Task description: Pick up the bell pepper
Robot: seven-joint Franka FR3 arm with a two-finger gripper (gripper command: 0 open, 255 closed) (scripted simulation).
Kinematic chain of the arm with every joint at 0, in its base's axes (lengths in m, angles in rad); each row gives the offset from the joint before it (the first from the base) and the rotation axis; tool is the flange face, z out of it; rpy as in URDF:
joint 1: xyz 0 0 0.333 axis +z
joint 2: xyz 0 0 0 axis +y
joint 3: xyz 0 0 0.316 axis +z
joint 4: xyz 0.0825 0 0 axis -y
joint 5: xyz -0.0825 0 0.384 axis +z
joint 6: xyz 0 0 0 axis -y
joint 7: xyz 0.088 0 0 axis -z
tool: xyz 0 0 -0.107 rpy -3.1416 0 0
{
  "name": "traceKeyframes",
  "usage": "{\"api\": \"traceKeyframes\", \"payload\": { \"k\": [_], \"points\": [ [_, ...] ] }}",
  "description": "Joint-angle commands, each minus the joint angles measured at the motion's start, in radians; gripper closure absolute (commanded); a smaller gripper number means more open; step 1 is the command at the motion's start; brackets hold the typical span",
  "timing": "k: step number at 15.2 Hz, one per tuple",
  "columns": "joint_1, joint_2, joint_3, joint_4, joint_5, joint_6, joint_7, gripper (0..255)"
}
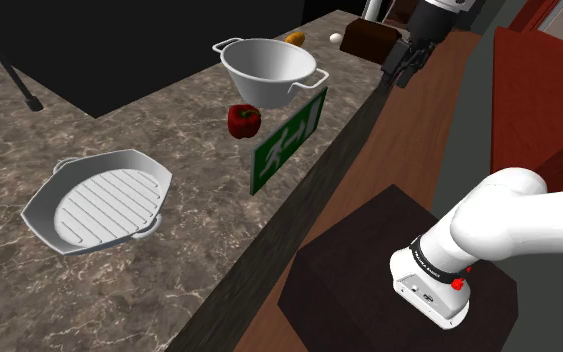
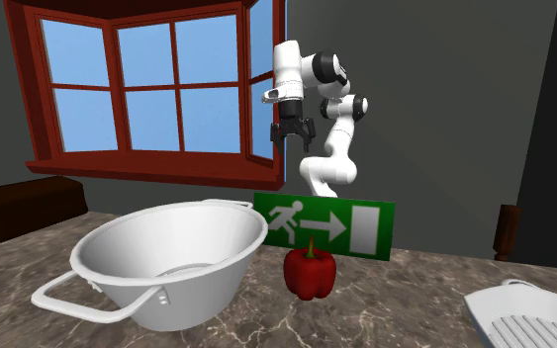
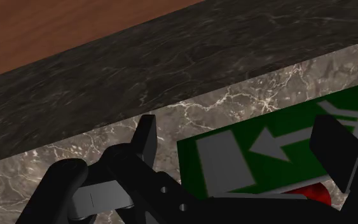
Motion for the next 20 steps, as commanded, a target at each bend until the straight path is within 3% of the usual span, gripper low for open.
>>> {"api": "traceKeyframes", "payload": {
  "k": [1,10,20],
  "points": [
    [0.000,0.000,0.000,0.000,0.000,0.000,0.000,0],
    [0.054,0.296,0.084,0.108,0.065,0.196,0.048,0],
    [0.099,0.652,0.164,0.344,0.080,0.328,0.105,0]
  ]
}}
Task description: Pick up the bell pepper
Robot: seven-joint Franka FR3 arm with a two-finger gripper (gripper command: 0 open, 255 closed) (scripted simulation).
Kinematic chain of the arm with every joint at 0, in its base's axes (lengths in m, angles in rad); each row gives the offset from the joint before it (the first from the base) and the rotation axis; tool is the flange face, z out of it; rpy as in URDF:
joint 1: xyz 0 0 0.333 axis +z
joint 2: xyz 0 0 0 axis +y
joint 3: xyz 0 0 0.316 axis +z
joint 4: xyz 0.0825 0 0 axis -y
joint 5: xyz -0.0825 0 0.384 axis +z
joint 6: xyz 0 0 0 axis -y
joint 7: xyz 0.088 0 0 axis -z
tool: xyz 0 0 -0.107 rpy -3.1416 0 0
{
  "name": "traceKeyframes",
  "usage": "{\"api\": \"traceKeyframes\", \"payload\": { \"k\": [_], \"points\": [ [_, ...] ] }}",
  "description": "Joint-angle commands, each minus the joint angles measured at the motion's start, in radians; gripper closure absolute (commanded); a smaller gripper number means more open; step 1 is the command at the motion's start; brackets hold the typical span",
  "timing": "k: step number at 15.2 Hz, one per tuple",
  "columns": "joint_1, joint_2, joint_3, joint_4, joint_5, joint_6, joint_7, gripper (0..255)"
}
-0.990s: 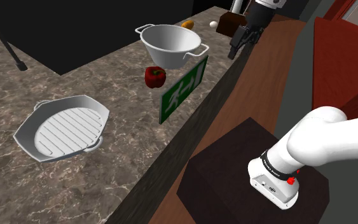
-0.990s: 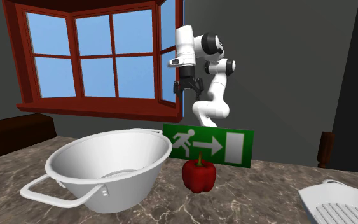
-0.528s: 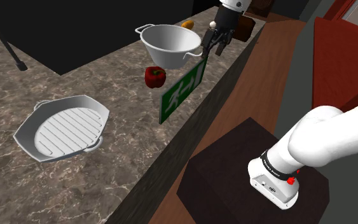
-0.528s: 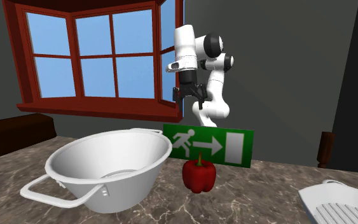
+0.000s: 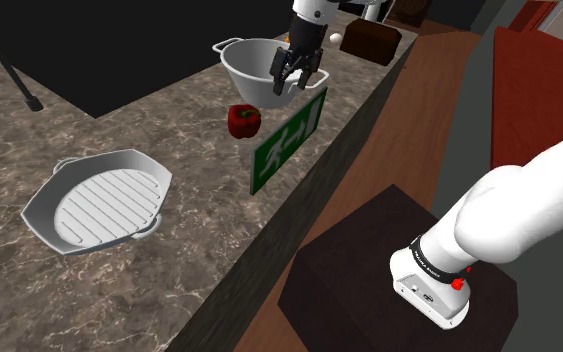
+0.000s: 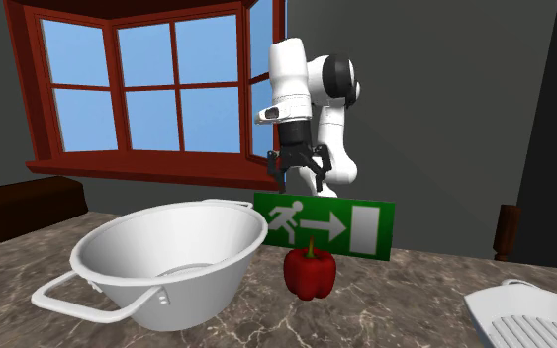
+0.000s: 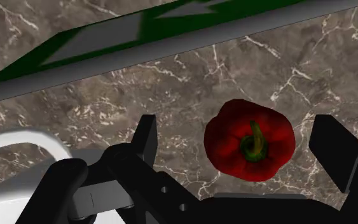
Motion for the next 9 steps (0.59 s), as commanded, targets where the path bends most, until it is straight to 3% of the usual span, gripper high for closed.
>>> {"api": "traceKeyframes", "payload": {
  "k": [1,7,9],
  "points": [
    [0.009,0.075,0.015,0.058,-0.003,0.020,0.014,0],
    [0.040,0.300,0.050,0.269,-0.030,0.041,0.058,0],
    [0.042,0.310,0.050,0.266,-0.031,0.054,0.058,0]
  ]
}}
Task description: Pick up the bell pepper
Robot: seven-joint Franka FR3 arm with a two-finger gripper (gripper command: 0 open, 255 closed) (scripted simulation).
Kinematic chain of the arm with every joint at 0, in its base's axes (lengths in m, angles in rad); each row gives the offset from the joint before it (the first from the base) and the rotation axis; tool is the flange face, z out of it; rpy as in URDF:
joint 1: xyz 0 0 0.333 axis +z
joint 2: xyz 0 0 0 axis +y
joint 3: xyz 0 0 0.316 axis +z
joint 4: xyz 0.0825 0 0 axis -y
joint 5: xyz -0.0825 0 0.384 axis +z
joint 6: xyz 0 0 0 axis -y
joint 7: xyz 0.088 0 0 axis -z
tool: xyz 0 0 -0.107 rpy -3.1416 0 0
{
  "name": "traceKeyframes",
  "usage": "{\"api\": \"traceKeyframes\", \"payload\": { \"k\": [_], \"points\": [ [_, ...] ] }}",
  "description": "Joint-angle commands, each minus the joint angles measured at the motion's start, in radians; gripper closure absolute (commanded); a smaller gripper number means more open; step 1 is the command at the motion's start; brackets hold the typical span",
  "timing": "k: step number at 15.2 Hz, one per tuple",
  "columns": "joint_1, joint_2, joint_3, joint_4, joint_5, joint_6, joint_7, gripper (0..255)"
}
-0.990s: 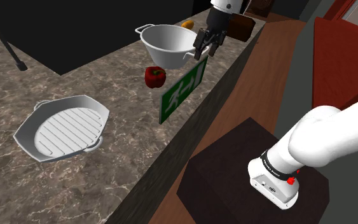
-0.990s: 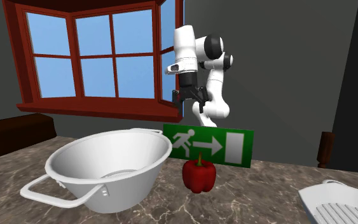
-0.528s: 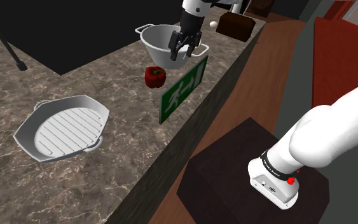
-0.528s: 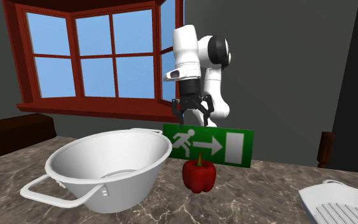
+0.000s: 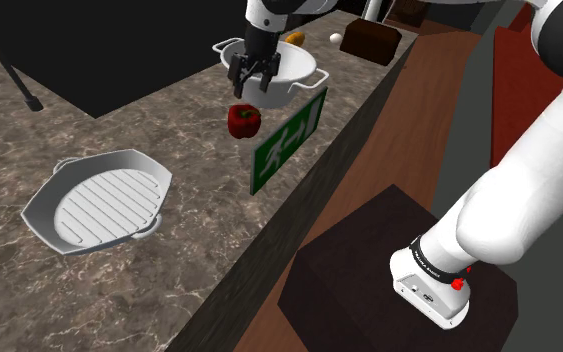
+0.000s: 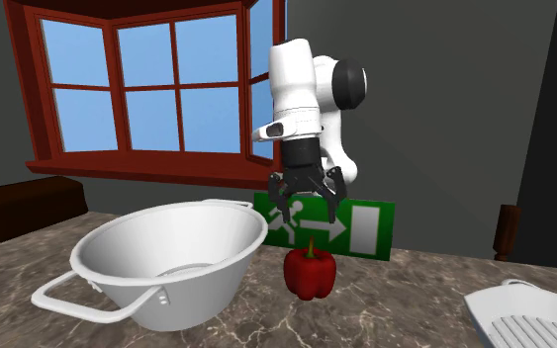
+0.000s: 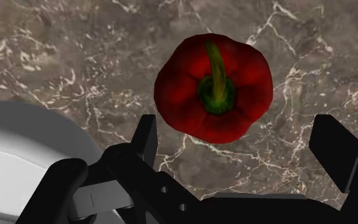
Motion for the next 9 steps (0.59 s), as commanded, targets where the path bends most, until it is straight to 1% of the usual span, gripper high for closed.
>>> {"api": "traceKeyframes", "payload": {
  "k": [1,6,8,9],
  "points": [
    [0.003,0.016,0.002,-0.001,-0.001,0.018,0.001,0],
    [0.004,0.032,0.003,-0.056,0.001,0.088,-0.008,0],
    [0.004,0.032,0.003,-0.056,0.001,0.088,-0.008,0],
    [0.004,0.031,0.002,-0.057,0.001,0.088,-0.009,255]
  ]
}}
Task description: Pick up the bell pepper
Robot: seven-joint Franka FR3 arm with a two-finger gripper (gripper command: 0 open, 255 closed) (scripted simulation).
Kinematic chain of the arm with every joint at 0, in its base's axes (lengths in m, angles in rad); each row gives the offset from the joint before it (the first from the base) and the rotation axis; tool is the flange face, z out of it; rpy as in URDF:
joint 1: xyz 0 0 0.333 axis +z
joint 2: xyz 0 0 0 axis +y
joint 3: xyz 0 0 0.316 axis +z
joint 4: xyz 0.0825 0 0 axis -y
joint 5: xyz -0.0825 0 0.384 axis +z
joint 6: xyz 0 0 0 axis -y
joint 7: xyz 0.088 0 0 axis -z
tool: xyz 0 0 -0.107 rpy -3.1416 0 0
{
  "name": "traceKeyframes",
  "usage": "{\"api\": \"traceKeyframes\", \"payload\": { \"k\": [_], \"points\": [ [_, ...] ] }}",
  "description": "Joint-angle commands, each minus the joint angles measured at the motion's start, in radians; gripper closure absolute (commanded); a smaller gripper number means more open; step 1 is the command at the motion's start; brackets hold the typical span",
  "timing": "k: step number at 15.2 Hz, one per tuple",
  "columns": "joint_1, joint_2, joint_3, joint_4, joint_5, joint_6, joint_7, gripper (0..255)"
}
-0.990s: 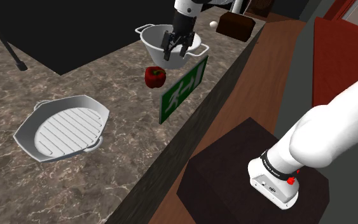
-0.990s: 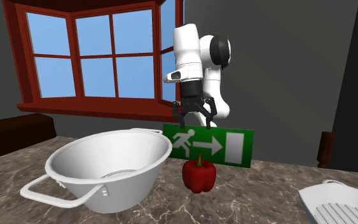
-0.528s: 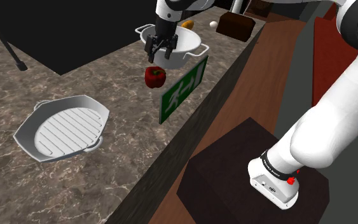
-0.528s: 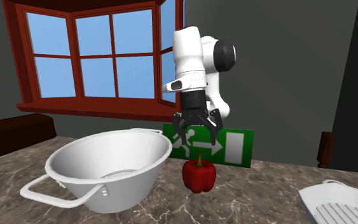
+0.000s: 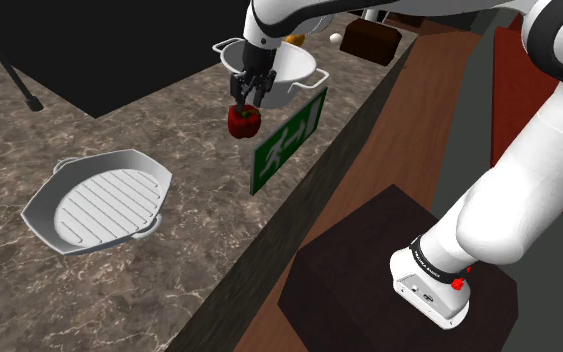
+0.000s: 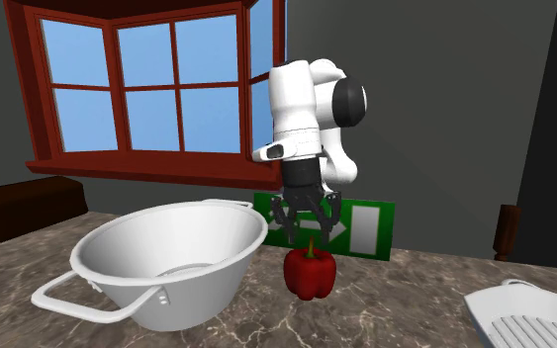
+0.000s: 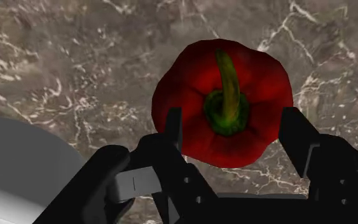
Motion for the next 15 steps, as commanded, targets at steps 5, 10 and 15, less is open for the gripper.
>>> {"api": "traceKeyframes", "payload": {
  "k": [5,10,15],
  "points": [
    [0.000,0.000,0.000,-0.001,0.000,0.002,0.000,255],
    [0.000,-0.002,0.000,0.008,0.000,-0.010,0.002,255],
    [-0.001,-0.015,-0.001,0.059,-0.003,-0.073,0.010,255]
  ]
}}
